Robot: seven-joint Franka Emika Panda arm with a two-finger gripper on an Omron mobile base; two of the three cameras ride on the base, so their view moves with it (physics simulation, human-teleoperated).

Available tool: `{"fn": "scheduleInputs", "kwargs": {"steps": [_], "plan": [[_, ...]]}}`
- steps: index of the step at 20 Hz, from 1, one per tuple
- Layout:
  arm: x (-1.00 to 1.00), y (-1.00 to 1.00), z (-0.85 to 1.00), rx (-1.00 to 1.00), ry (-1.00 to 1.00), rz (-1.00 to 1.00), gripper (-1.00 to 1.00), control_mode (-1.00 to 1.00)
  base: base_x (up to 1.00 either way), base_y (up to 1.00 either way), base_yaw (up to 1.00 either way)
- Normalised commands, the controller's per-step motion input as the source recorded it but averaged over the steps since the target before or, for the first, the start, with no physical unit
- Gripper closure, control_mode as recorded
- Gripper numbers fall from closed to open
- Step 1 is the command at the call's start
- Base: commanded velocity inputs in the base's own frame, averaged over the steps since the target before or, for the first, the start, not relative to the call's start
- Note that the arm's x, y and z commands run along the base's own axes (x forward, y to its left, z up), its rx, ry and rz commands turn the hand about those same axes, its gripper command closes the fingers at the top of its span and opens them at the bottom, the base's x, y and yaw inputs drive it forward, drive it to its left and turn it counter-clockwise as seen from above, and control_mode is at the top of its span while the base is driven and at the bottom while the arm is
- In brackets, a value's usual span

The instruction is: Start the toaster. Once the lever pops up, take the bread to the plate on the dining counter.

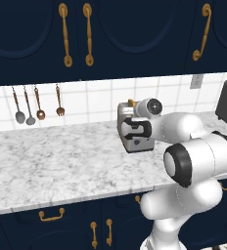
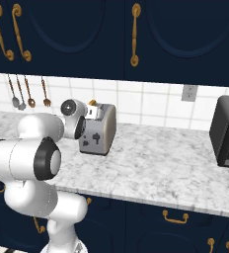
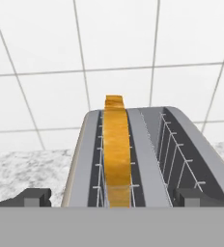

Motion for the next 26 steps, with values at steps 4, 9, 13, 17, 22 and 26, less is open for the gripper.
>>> {"fn": "scheduleInputs", "kwargs": {"steps": [4, 9, 13, 17, 22, 26], "plan": [[0.26, 0.00, 0.00, 0.00, 0.00, 0.00, -1.00, -1.00, 0.00, 0.00, 0.00], [0.19, 0.00, 0.00, 0.00, 0.00, 0.00, -1.00, -1.00, 0.00, 0.00, 0.00], [0.10, 0.00, 0.00, 0.00, 0.00, 0.00, -1.00, -1.00, 0.00, 0.00, 0.00], [0.01, 0.00, 0.00, 0.00, 0.00, 0.00, 1.00, -1.00, 0.00, 0.00, 0.00], [0.00, 0.00, 0.00, 0.00, 0.00, 0.00, 1.00, -1.00, 0.00, 0.00, 0.00], [0.00, 0.00, 0.00, 0.00, 0.00, 0.00, 1.00, -1.00, 0.00, 0.00, 0.00]]}}
